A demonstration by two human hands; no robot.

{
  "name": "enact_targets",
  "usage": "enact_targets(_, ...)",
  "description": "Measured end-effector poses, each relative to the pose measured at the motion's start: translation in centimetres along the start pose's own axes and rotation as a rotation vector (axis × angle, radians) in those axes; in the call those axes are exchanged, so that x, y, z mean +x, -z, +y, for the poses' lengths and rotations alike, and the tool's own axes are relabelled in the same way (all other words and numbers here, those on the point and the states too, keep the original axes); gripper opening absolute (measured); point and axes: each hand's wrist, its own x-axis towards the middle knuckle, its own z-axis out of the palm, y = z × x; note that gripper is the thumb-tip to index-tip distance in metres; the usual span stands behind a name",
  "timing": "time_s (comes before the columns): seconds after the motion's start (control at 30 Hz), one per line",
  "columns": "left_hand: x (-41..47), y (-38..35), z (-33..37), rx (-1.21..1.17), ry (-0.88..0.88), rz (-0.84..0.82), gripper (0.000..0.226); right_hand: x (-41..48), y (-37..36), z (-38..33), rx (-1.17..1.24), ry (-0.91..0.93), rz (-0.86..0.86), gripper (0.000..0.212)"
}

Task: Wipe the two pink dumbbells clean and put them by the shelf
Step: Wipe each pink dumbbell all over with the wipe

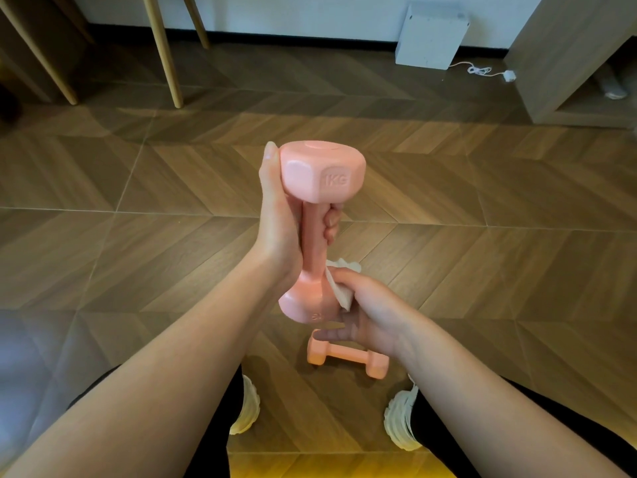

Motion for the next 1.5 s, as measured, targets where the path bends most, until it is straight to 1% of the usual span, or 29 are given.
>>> enact_targets(0.17,0.0,-0.1,-0.3,-0.071,0.016,-0.071,0.086,-0.2,-0.5,-0.2,-0.059,0.023,0.075,0.025)
enact_targets(0.33,0.0,0.1,0.0,-0.087,0.033,-0.161,0.087,-0.9,0.5,-1.1,-0.017,0.004,-0.034,0.021)
enact_targets(0.5,-0.3,0.0,-0.2,-0.104,0.053,-0.234,0.090,-0.5,-0.4,-1.0,-0.114,-0.016,0.084,0.013)
enact_targets(0.57,-0.3,-0.1,-0.2,-0.105,0.057,-0.265,0.091,-0.5,-0.1,-1.1,-0.139,-0.027,0.071,0.014)
enact_targets(0.7,-0.1,0.3,0.0,-0.115,0.096,-0.331,0.090,-0.7,0.7,-1.2,-0.108,-0.070,-0.017,0.012)
enact_targets(0.87,-0.4,-0.1,-0.5,-0.092,0.092,-0.340,0.086,-0.8,-0.1,-1.2,-0.202,-0.075,0.043,0.006)
enact_targets(0.93,-0.5,0.0,-0.4,-0.128,0.120,-0.363,0.088,-1.1,0.4,-1.3,-0.190,-0.064,-0.004,0.004)
enact_targets(1.0,-0.4,0.4,0.2,-0.152,0.129,-0.387,0.091,-1.6,1.1,-1.3,-0.120,-0.035,-0.083,0.014)
enact_targets(1.07,-0.3,0.6,0.6,-0.162,0.120,-0.395,0.092,-1.9,1.4,-1.1,-0.026,0.004,-0.141,0.019)
enact_targets(1.13,-0.1,0.7,0.7,-0.139,0.105,-0.375,0.095,-2.0,1.0,-0.8,0.041,0.048,-0.130,0.020)
enact_targets(1.2,-0.1,0.6,0.5,-0.072,0.072,-0.307,0.099,-1.8,0.4,-0.6,0.082,0.087,-0.074,0.019)
enact_targets(1.27,0.1,0.4,0.0,0.045,0.013,-0.207,0.101,-1.3,0.1,-0.5,0.127,0.112,0.017,0.019)
enact_targets(1.33,0.4,0.1,-0.4,0.139,-0.039,-0.121,0.097,-0.8,0.0,-0.5,0.150,0.132,0.124,0.024)
enact_targets(1.4,0.4,-0.3,-0.4,0.128,-0.056,-0.058,0.088,-0.2,-0.2,-0.2,0.138,0.158,0.183,0.024)
enact_targets(1.5,0.3,-0.6,-0.2,0.021,-0.050,-0.004,0.087,0.2,-0.7,-0.1,0.122,0.182,0.199,0.017)
